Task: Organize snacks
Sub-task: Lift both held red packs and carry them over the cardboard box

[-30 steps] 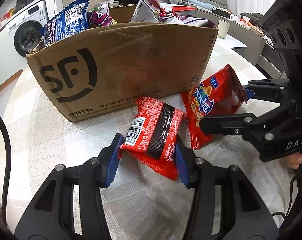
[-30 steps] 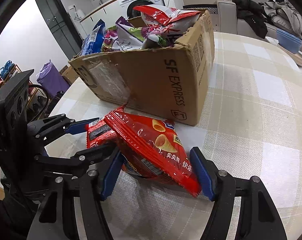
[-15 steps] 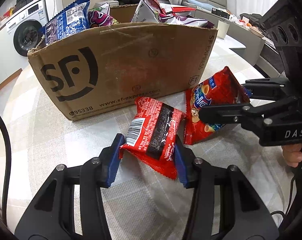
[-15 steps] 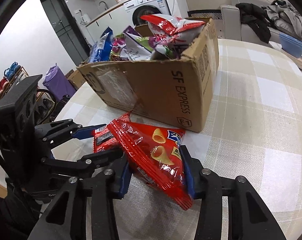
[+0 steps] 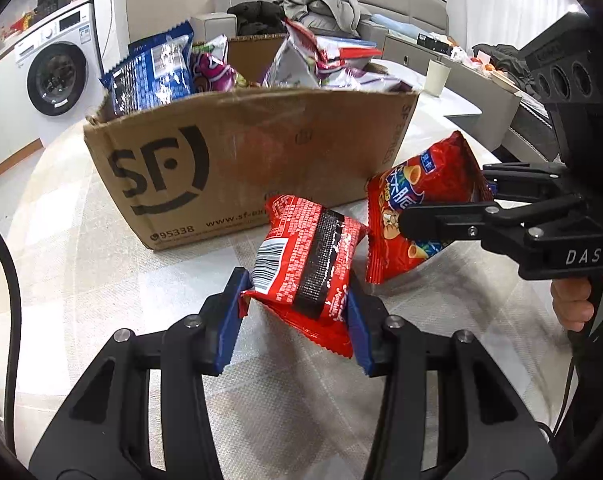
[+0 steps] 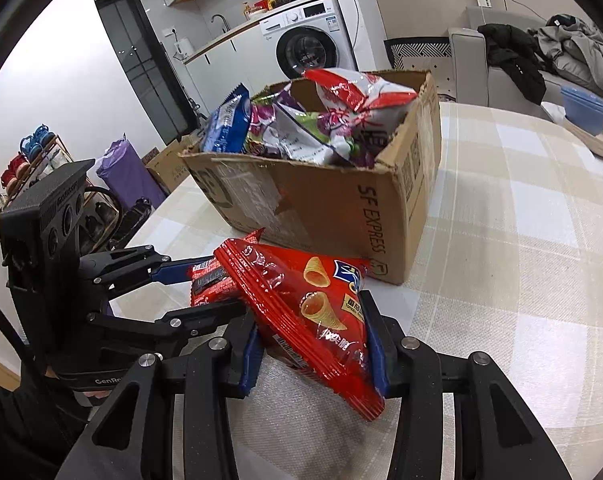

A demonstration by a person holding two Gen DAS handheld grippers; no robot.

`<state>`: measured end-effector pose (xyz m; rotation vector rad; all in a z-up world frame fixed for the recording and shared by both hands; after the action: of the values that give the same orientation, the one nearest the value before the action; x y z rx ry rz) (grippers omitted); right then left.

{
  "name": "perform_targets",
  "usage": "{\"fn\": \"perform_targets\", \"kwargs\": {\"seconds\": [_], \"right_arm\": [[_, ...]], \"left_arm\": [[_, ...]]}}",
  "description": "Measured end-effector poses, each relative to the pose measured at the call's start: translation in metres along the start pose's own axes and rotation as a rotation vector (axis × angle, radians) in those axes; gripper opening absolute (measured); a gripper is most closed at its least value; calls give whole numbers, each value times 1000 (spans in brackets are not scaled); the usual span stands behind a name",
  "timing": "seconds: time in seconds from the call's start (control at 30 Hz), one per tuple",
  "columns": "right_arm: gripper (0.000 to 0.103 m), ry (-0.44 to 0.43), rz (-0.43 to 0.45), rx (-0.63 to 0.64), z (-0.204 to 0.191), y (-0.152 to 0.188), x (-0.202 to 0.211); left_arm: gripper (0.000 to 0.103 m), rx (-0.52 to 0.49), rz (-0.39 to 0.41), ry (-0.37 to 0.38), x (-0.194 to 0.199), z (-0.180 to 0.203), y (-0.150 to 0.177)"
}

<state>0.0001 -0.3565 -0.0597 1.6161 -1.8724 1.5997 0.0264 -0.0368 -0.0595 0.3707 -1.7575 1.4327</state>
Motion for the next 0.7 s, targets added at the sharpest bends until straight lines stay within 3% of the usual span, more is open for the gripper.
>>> {"fn": "perform_targets", "kwargs": {"seconds": [0.7], "right_arm": [[44,-22,129,36,-21,-9,54]], "left_arm": [[43,11,165,20,108,-10,-4]]}}
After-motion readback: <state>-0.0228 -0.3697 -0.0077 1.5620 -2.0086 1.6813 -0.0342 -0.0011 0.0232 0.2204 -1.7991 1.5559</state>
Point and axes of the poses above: each gripper's, at about its wrist camera, not at the fingertips, and x roughly against the way its jaws point, z to its right, y to its underside, the point moved 2 cm from there along -x, roughly the way its jaws point, and after that the axes turned 9 degrees about -x, right-handed, at the moved point
